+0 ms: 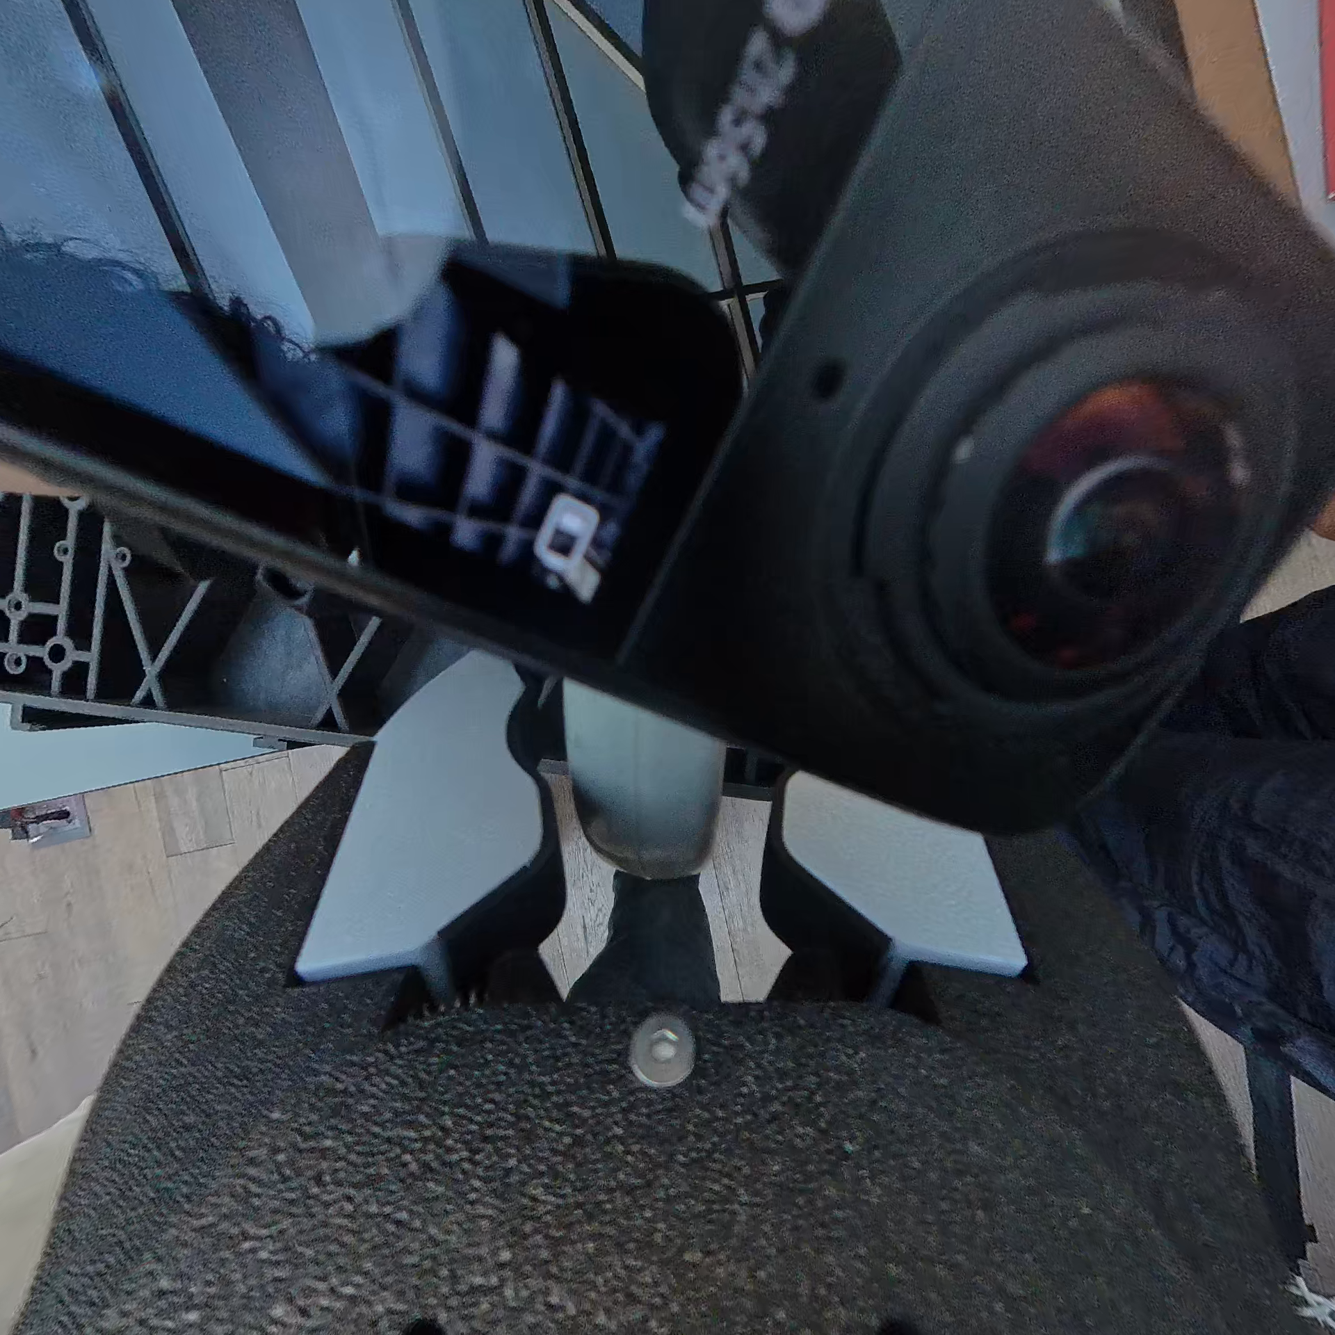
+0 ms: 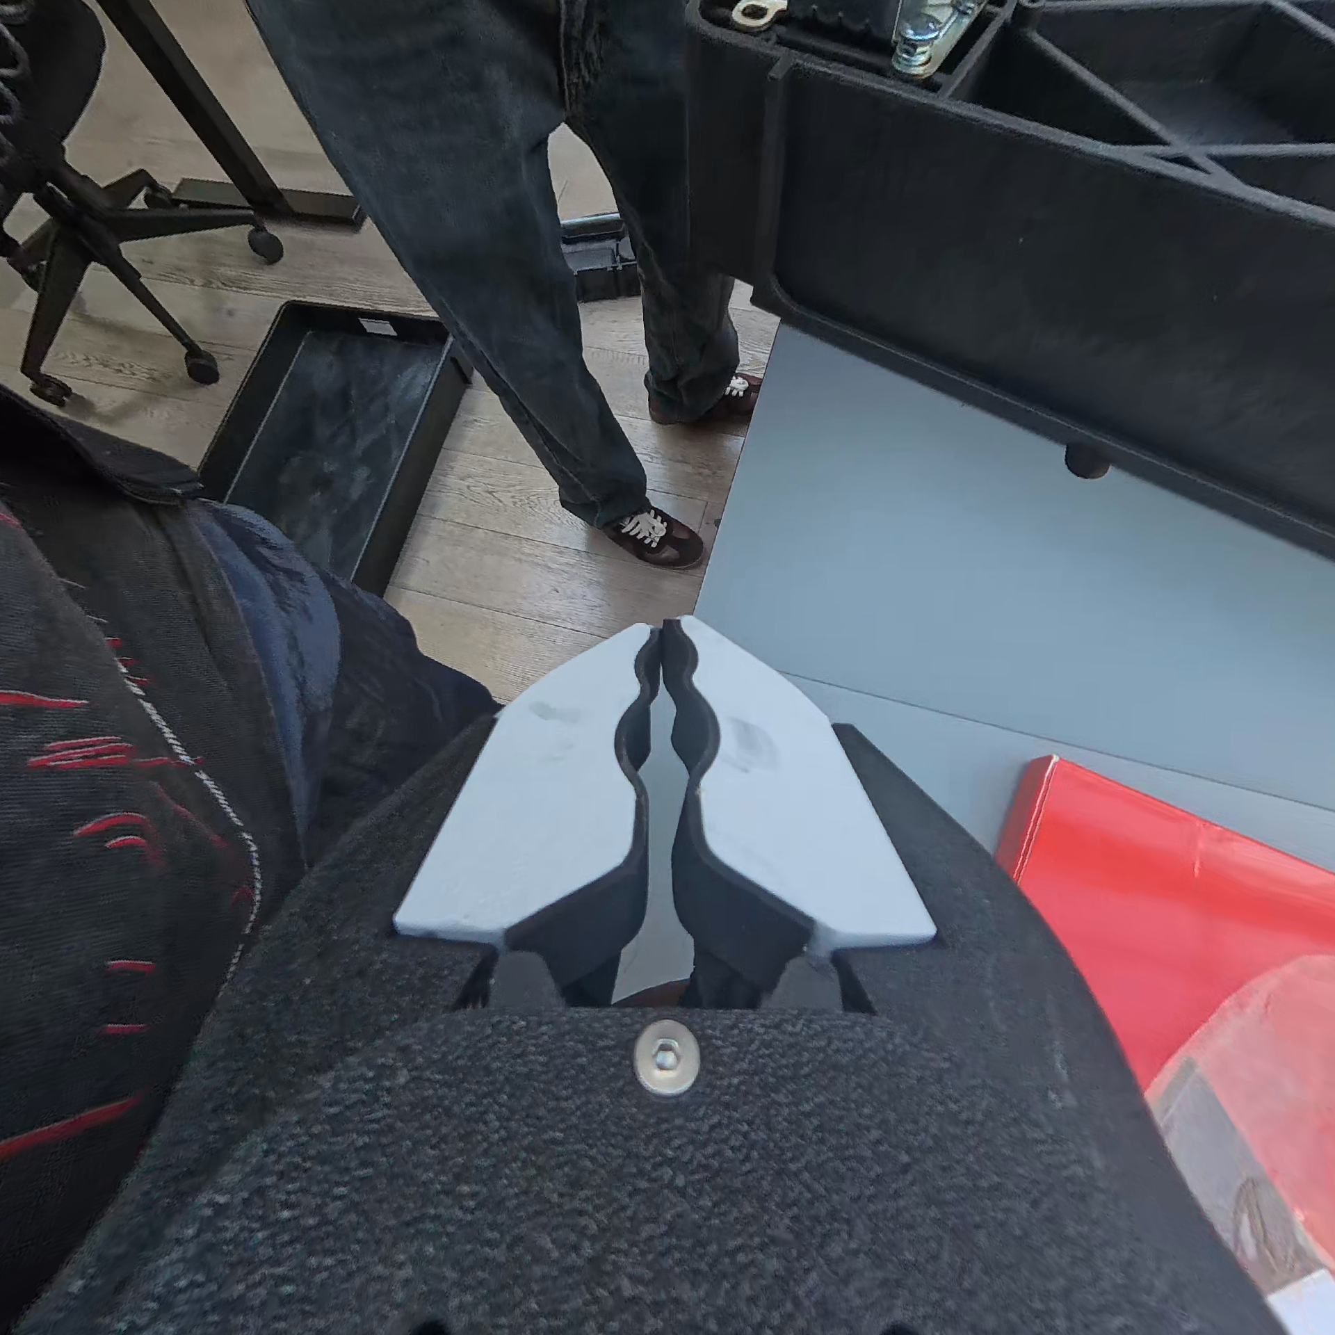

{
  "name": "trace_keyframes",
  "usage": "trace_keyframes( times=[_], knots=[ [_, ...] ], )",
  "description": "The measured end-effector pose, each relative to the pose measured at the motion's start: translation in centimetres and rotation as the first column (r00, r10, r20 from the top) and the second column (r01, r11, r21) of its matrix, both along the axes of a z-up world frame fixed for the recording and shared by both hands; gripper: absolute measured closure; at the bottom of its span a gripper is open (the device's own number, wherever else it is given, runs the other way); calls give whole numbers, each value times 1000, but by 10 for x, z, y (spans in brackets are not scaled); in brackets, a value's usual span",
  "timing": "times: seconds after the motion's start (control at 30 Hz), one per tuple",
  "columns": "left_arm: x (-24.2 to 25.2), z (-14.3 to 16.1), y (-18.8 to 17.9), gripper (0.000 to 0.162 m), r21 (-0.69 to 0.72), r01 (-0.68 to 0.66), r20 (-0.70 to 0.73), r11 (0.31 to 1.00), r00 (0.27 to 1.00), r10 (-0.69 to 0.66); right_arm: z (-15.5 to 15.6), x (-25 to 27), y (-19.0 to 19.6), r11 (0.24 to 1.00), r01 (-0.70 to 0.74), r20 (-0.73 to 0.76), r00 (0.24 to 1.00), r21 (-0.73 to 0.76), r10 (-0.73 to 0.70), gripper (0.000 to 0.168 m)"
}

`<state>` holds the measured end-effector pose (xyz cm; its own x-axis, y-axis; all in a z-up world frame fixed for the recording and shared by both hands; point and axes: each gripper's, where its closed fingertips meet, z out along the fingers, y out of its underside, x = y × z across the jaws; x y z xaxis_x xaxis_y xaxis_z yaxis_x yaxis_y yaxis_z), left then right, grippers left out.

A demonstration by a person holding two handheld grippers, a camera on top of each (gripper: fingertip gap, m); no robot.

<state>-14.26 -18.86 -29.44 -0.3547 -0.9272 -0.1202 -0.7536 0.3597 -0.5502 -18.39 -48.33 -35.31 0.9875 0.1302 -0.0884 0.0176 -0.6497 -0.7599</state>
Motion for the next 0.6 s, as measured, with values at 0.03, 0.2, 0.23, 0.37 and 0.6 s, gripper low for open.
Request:
trace_keyframes(
  times=[0.03, 0.2, 0.23, 0.37, 0.6],
  knots=[
    [-2, 2, 0, 97, 6, -5, 1, 1000, 1000, 5, 0, -1, -5, 1000, 4, -3, 1000, 4, -4, 168],
    [-23, 6, -2, 89, 55, -84, -7, 995, 996, 84, 3, 0, -25, 999, 22, -15, 1000, 26, -21, 168],
    [-28, 7, -3, 89, 62, -110, -2, 992, 994, 110, 3, 1, -29, 999, 27, -20, 999, 30, -26, 168],
    [-38, 10, -1, 89, 118, -204, 41, 972, 979, 201, 0, -1, -42, 999, 33, -32, 999, 40, -32, 168],
    [-38, 12, 7, 89, 149, -284, 58, 947, 959, 278, -1, -11, -61, 999, 27, -25, 999, 43, -26, 168]
  ],
)
